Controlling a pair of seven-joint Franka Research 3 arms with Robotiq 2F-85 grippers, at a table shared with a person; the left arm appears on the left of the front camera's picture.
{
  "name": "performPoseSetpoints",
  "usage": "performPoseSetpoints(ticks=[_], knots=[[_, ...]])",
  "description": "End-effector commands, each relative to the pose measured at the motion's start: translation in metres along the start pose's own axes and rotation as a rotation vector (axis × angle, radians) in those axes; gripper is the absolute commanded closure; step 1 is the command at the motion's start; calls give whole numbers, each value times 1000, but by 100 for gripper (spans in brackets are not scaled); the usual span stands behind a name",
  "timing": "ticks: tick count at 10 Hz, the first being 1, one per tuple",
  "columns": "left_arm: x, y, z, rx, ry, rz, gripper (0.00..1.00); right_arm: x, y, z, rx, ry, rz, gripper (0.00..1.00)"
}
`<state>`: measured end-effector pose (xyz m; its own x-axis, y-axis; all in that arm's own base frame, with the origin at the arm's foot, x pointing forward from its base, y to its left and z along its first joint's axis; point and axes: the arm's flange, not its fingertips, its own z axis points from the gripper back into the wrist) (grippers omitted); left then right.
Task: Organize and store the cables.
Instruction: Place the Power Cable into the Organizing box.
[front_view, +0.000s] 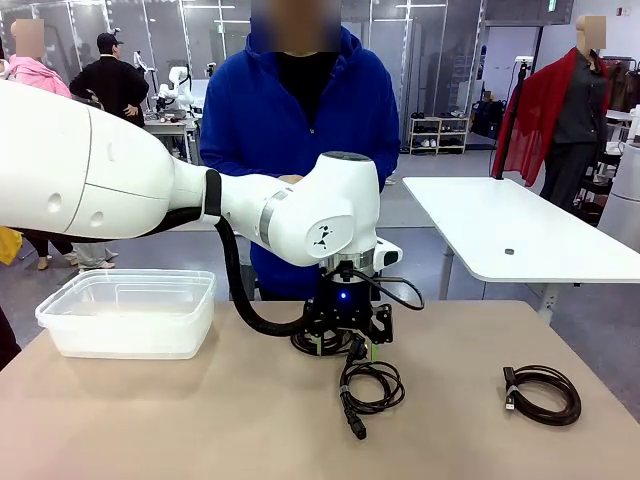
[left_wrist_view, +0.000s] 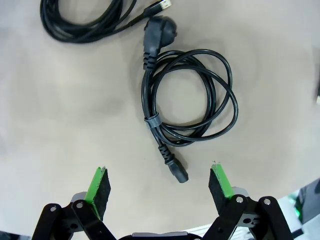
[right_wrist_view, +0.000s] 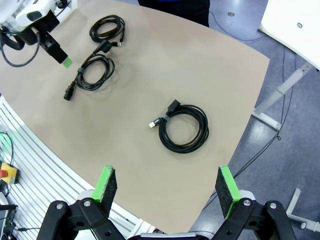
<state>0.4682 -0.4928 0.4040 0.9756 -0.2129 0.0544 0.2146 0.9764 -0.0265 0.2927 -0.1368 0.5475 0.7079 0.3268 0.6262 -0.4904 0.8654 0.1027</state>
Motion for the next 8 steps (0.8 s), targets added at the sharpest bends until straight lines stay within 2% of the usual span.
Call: performPoseSetpoints(ticks=[1, 3, 4, 5, 8], knots=[[2, -5, -7, 26, 21, 110, 0, 0, 0, 0, 0, 0, -1, 0], [1, -7, -10, 16, -14, 106, 0, 0, 0, 0, 0, 0, -1, 0], [0, -7, -3, -36, -24, 36, 0, 0, 0, 0, 0, 0, -1, 0], [-1, -2, -13, 15, 9, 96, 0, 0, 0, 0, 0, 0, -1, 0], [-1, -2, -13, 15, 9, 96, 0, 0, 0, 0, 0, 0, -1, 0]])
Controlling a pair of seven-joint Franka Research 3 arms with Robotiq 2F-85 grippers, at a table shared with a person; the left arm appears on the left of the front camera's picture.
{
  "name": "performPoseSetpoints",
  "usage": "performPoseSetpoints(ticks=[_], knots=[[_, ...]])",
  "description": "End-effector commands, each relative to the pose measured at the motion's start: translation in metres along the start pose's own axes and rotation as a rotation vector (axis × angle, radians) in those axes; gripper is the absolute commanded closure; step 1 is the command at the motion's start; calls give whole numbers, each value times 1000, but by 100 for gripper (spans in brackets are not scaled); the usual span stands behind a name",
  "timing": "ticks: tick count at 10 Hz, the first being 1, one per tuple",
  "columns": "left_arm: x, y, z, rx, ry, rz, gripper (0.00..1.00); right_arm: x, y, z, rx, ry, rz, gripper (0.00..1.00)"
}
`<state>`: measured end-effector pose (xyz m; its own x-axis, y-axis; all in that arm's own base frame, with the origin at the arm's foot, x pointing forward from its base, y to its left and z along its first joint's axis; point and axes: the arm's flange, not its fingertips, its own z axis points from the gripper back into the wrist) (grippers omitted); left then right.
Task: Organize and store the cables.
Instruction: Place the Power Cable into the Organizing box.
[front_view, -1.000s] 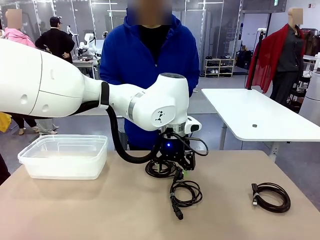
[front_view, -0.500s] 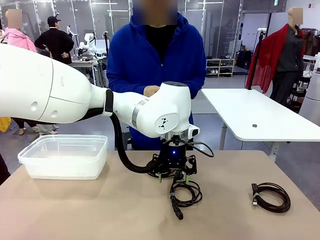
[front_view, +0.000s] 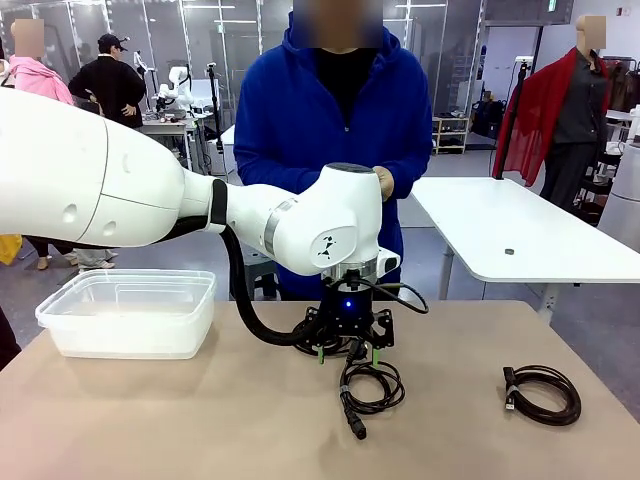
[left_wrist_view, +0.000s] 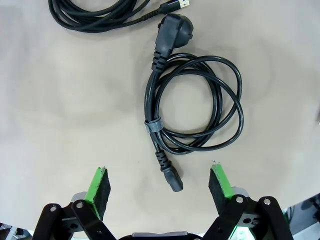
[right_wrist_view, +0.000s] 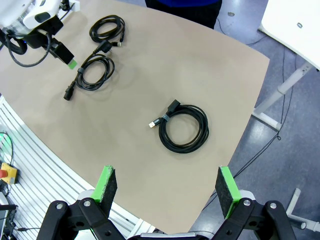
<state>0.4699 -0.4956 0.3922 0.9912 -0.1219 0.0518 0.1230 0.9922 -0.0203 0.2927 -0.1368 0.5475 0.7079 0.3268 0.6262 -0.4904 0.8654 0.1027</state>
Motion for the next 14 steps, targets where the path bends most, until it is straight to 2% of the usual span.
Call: performPoseSetpoints(ticks=[1, 2, 4, 6, 14], knots=[[-2, 0, -1, 5, 8, 4, 0, 0, 0, 0, 0, 0, -1, 0], [0, 0, 0, 0, 0, 0, 0, 0, 0, 0, 0, 0, -1, 0], [9, 5, -25, -46, -16, 60, 0, 0, 0, 0, 0, 0, -1, 0], [9, 8, -38, -25, -34, 87, 0, 0, 0, 0, 0, 0, -1, 0], [16, 8, -84, -34, 57, 107, 0, 0, 0, 0, 0, 0, -1, 0]])
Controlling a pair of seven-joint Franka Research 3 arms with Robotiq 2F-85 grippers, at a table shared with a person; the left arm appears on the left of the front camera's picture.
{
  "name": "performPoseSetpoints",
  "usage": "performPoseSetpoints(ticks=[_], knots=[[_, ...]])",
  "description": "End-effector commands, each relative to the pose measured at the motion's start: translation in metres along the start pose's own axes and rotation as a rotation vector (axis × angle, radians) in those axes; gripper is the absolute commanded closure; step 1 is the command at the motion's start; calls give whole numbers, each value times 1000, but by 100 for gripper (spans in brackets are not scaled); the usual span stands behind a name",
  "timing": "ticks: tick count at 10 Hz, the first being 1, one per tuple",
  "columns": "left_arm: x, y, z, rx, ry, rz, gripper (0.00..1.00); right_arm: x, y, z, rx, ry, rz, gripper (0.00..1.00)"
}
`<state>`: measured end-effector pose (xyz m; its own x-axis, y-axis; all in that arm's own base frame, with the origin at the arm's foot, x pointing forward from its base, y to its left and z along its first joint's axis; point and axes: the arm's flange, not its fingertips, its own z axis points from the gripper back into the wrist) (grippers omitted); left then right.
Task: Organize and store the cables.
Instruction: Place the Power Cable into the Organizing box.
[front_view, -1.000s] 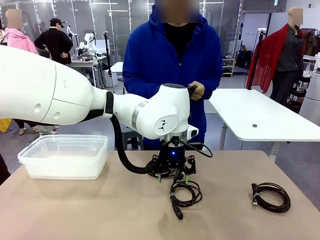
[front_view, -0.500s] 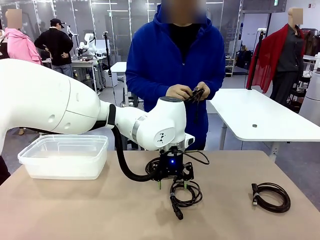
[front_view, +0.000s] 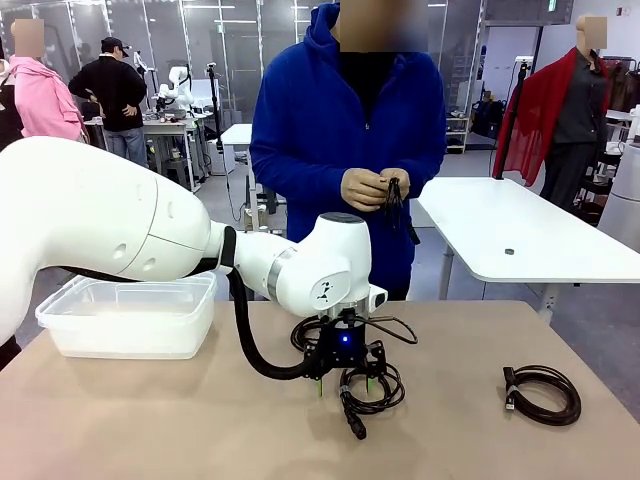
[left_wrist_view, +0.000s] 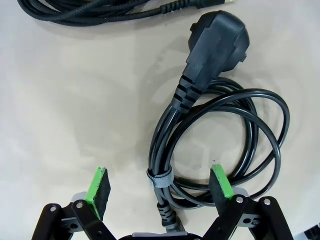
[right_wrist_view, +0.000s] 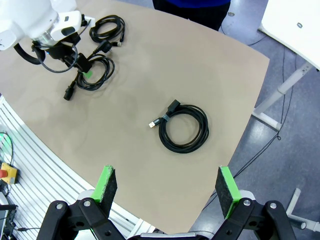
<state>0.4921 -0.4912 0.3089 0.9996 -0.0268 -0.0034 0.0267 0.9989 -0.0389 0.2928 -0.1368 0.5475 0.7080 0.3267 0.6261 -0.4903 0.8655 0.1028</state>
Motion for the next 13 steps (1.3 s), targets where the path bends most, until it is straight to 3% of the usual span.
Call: performPoseSetpoints(ticks=[1, 4, 5, 6, 7, 9, 10, 11, 13], knots=[[-2, -1, -1, -15, 2, 9, 0, 0, 0, 0, 0, 0, -1, 0], [-5, 1, 0, 5, -10, 23, 15, 0, 0, 0, 0, 0, -1, 0], [-4, 1, 0, 7, -8, 25, 55, 0, 0, 0, 0, 0, -1, 0], [-4, 2, -2, 11, -5, 21, 74, 0, 0, 0, 0, 0, -1, 0], [-3, 1, -1, 14, -5, 19, 100, 0, 0, 0, 0, 0, -1, 0], [-4, -1, 2, 15, -14, 17, 100, 0, 0, 0, 0, 0, -1, 0], [-5, 0, 2, 18, -13, 18, 93, 0, 0, 0, 0, 0, -1, 0], [-6, 1, 2, 21, -9, 21, 100, 0, 0, 0, 0, 0, -1, 0], [-3, 3, 0, 15, 17, 36, 100, 0, 0, 0, 0, 0, -1, 0]])
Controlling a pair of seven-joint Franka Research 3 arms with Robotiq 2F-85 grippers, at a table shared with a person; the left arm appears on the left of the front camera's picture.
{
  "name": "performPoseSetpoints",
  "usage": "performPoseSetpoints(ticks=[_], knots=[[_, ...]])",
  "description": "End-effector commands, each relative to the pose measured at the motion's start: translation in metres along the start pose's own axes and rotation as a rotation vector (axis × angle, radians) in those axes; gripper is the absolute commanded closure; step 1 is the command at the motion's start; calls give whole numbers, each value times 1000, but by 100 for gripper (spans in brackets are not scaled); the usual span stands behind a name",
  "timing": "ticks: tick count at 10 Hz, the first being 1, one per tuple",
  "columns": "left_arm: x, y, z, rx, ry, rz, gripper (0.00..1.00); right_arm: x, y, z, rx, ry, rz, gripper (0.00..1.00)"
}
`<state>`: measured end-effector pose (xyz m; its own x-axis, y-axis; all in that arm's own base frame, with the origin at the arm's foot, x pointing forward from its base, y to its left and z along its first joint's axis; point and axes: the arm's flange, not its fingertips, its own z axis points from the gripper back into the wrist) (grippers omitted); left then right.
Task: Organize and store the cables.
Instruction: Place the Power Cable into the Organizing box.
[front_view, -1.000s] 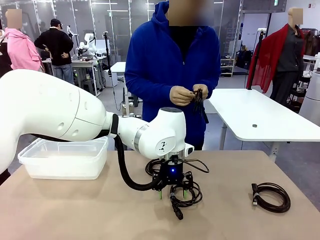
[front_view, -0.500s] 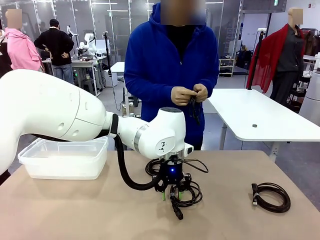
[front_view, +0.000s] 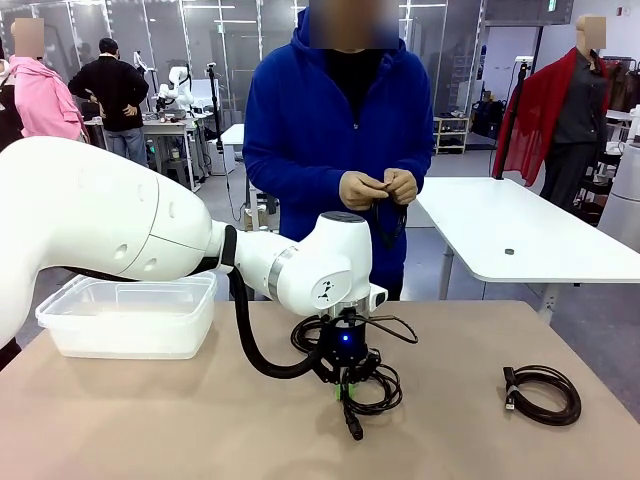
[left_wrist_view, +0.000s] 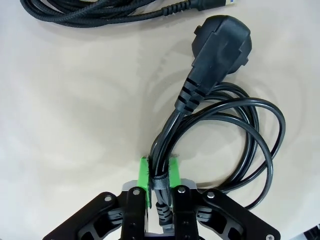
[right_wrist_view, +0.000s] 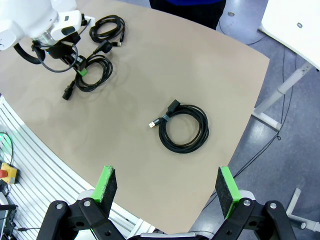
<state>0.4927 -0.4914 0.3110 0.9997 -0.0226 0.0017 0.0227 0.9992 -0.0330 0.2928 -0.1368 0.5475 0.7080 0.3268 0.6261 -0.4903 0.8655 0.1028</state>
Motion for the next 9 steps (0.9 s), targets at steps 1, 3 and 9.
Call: performPoseSetpoints(ticks=[1, 3, 9], knots=[[-3, 2, 0, 10, 25, 34, 100, 0, 0, 0, 0, 0, -1, 0], [-8, 6, 16, 17, -2, 37, 100, 0, 0, 0, 0, 0, -1, 0], [-27, 41, 85, 18, -40, -104, 98, 0, 0, 0, 0, 0, -1, 0]])
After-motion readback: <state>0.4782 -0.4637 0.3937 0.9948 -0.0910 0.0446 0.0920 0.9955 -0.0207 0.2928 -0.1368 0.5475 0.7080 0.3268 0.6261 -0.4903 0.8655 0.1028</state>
